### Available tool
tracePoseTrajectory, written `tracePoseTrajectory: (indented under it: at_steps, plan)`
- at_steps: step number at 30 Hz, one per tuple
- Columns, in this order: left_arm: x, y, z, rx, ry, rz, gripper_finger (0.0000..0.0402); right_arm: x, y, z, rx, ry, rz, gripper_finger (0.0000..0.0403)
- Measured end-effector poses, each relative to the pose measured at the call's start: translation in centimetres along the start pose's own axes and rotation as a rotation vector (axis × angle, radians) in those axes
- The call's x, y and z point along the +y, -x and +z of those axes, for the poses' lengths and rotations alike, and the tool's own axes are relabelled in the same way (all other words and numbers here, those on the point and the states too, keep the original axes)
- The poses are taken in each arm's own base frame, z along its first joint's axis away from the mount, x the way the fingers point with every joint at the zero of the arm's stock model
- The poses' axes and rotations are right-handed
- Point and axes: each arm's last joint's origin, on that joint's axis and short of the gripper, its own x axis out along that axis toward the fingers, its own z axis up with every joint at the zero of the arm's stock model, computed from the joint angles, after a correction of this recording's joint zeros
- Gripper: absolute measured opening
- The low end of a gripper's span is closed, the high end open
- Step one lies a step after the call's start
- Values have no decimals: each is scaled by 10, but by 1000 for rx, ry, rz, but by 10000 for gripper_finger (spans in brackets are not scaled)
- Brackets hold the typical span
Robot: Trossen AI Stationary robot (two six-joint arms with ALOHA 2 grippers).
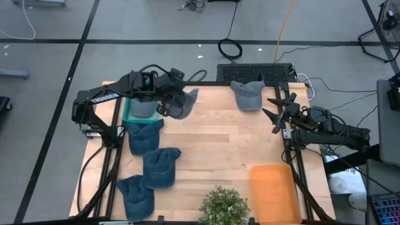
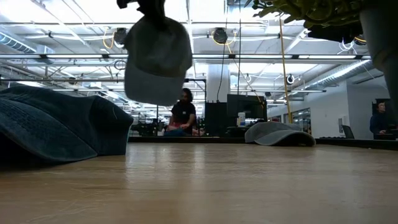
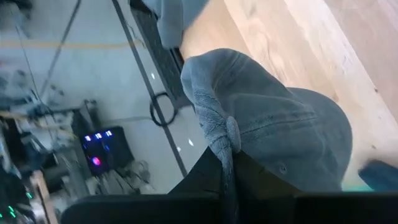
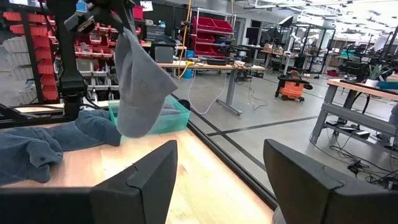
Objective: Pick & Place hat
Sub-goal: Put the bottom gray cap into the green bin
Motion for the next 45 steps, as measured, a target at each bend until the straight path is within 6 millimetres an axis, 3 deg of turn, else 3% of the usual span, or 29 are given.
tracePoseTrajectory:
  at_steps: [12,19,27,33,45]
  plan:
    - [7,59,-65,18,237,57,4,0,0,0,0,0,0,224]
    - [-7,81,-107,279,258,34,9,0,0,0,0,0,0,227]
    - [-10,59,-116,355,275,-24,6,0,0,0,0,0,0,223]
    - [-24,30,-122,239,254,-213,4,0,0,0,0,0,0,226]
    - [-41,13,-154,291,275,-179,4,0,0,0,0,0,0,225]
